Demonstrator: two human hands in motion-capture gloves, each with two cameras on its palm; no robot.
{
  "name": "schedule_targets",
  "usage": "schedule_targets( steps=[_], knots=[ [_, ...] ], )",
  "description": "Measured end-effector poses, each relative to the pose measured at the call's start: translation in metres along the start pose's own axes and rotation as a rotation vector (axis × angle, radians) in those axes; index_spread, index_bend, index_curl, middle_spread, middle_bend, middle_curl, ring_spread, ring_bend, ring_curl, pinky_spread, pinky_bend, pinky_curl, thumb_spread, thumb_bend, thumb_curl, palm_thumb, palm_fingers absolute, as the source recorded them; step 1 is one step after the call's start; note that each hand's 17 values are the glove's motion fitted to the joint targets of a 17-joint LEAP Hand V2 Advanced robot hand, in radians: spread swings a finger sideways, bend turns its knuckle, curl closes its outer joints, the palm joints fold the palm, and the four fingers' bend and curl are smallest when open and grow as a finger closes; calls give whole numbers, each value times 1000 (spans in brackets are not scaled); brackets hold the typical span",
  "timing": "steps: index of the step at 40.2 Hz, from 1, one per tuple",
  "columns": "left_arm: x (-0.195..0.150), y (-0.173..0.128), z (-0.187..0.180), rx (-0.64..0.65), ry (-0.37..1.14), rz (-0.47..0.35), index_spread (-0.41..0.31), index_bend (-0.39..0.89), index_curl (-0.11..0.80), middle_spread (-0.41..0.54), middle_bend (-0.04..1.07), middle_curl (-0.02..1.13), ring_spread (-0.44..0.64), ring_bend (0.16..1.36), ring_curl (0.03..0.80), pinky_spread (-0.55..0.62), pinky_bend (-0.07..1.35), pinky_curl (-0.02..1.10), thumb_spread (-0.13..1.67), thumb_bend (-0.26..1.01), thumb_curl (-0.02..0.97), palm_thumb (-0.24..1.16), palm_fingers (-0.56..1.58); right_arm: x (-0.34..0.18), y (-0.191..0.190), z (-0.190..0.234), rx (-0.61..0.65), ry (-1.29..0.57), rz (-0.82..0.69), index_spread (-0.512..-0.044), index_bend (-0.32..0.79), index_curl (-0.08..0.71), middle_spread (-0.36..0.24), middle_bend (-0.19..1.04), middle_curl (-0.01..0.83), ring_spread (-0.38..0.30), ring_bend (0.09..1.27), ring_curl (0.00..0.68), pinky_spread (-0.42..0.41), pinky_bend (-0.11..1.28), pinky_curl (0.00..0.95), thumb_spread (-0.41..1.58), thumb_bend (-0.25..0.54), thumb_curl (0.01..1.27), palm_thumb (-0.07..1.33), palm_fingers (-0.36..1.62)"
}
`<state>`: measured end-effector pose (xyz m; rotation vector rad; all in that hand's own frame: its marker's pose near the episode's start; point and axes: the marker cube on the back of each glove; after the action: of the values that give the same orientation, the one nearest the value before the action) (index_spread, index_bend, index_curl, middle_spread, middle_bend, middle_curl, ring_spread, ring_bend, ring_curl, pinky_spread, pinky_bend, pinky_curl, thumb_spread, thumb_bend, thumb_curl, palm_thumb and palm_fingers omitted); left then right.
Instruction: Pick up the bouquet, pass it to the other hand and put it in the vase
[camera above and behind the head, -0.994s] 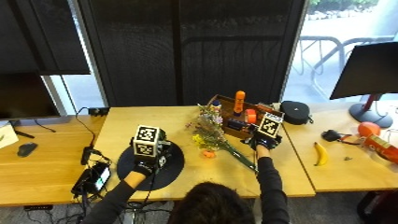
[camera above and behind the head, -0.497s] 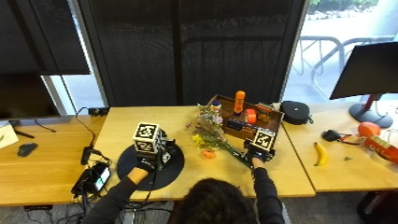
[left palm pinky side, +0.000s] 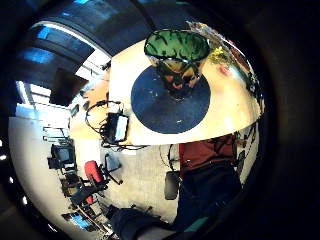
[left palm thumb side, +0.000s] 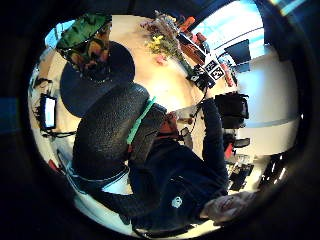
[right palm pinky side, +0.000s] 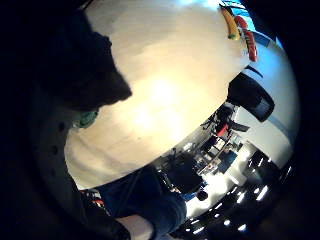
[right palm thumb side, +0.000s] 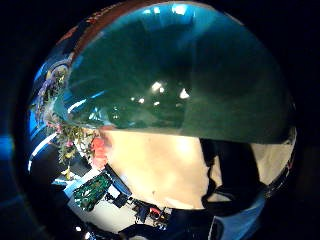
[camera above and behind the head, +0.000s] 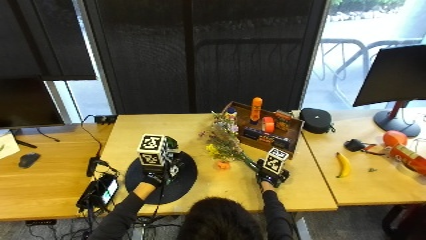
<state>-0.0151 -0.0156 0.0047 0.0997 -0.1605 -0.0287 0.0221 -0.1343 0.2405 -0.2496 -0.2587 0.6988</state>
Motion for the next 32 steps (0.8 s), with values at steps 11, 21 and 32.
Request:
schedule_targets(
  steps=[11,21,32],
  knots=[
    [-2,4,9,-23,24,18,-44,225,444,215,163,280,382,388,248,445,187,306,1158,-15,267,115,251,-1,12,28,154,-143,168,-281,453,370,-175,210,455,-239,327,365,98,183,305,1133,41,372,825,907],
    [-4,1,5,-34,44,13,-45,223,445,215,162,278,383,383,253,445,186,305,1166,-16,270,130,251,-15,-1,12,299,-489,6,-260,393,434,-228,388,542,-266,499,449,-181,290,384,1099,-26,345,815,1330],
    [16,-37,-10,-126,241,37,-45,228,450,215,161,277,384,377,255,445,185,303,1172,-16,270,147,254,-24,10,-6,131,-798,15,-247,475,514,-219,462,596,-249,583,512,-227,405,458,1026,-22,326,775,1311]
  ],
)
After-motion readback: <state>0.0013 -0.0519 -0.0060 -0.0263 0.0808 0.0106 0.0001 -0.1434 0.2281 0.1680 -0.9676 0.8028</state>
